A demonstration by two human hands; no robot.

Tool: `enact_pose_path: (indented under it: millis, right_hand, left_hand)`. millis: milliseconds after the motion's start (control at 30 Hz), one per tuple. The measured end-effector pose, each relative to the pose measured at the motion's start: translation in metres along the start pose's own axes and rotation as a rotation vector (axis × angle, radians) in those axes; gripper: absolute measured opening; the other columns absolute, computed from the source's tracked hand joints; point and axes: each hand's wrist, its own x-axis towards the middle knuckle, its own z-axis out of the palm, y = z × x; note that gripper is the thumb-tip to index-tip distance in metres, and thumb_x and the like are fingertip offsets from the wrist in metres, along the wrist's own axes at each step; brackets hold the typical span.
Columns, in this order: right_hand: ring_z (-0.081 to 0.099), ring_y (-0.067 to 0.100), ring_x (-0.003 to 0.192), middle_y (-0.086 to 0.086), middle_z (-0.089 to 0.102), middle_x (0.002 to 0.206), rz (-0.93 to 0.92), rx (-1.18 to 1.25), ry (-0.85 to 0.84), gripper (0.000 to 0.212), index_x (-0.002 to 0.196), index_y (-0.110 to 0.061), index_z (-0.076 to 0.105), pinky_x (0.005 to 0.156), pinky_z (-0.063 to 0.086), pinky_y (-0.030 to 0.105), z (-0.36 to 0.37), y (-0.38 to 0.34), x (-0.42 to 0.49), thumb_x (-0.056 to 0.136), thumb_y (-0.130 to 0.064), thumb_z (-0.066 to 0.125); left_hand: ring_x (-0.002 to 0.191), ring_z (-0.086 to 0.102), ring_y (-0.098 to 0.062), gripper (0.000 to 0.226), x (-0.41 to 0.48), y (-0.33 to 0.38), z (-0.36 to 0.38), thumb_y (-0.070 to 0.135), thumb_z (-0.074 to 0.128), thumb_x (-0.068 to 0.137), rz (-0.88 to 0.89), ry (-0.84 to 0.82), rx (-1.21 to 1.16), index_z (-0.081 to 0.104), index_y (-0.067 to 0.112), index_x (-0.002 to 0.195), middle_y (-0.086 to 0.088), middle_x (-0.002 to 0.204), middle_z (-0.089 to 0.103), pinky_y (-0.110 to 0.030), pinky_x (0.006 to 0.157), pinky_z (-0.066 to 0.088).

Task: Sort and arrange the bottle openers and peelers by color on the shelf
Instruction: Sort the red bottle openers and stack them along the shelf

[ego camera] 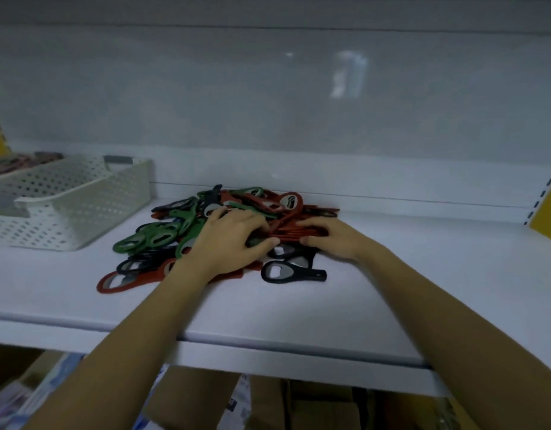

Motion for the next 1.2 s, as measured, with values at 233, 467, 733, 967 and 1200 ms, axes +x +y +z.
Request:
enact_pose_path:
  millis: [233, 467, 733, 967, 1200]
  right_hand:
    - [0.053, 0.006, 0.102, -0.008, 0.058, 0.114, -0.008, 0.029, -0.146, 0.039, 0.126, -0.02, 0.057, 0.082, 0.039, 0.008, -0.018, 0.005, 0.005, 0.088, -0.023, 0.063]
    - [0.055, 0.016, 0.11, 0.002, 0.057, 0.126, -0.158, -0.181, -0.006, 0.044, 0.133, -0.017, 0.047, 0.09, 0.041, 0.02, -0.01, 0.012, 0.01, 0.091, -0.027, 0.056]
    - [0.058, 0.024, 0.098, 0.007, 0.062, 0.111, -0.21, -0.572, 0.059, 0.039, 0.132, -0.02, 0.041, 0.076, 0.047, 0.034, -0.007, -0.002, 0.005, 0.095, -0.034, 0.043]
    - [0.058, 0.019, 0.083, 0.005, 0.066, 0.101, -0.08, -0.216, 0.07, 0.03, 0.119, -0.017, 0.058, 0.072, 0.045, 0.029, -0.019, 0.001, -0.008, 0.09, -0.025, 0.056]
    - [0.047, -0.003, 0.04, -0.012, 0.062, 0.056, 0.057, 0.598, 0.264, 0.017, 0.098, -0.007, 0.062, 0.046, 0.035, 0.008, -0.034, -0.016, -0.015, 0.096, -0.01, 0.045]
  left_hand:
    - [0.079, 0.053, -0.02, 0.032, 0.069, 0.021, 0.001, 0.036, 0.039, 0.098, -0.271, 0.118, -0.292, 0.059, 0.011, 0.095, -0.001, 0.084, 0.058, -0.029, 0.063, 0.035]
    - [0.072, 0.053, -0.027, 0.034, 0.096, 0.021, 0.027, 0.035, 0.039, 0.098, -0.333, 0.05, -0.41, 0.052, 0.009, 0.082, -0.001, 0.068, 0.053, -0.031, 0.059, 0.035]
    - [0.065, 0.05, -0.024, 0.029, 0.071, 0.008, 0.019, 0.023, 0.038, 0.099, -0.331, 0.145, -0.435, 0.056, 0.001, 0.091, -0.008, 0.073, 0.058, -0.033, 0.056, 0.033]
    - [0.072, 0.053, -0.017, 0.022, 0.068, 0.009, 0.018, 0.013, 0.041, 0.098, -0.38, 0.27, -0.568, 0.059, 0.003, 0.103, -0.008, 0.09, 0.064, -0.024, 0.062, 0.036]
    - [0.114, 0.05, -0.012, 0.056, 0.068, 0.028, 0.0, 0.04, 0.054, 0.091, -0.577, 0.161, -1.228, 0.033, 0.017, 0.138, 0.002, 0.124, 0.049, -0.019, 0.097, 0.04]
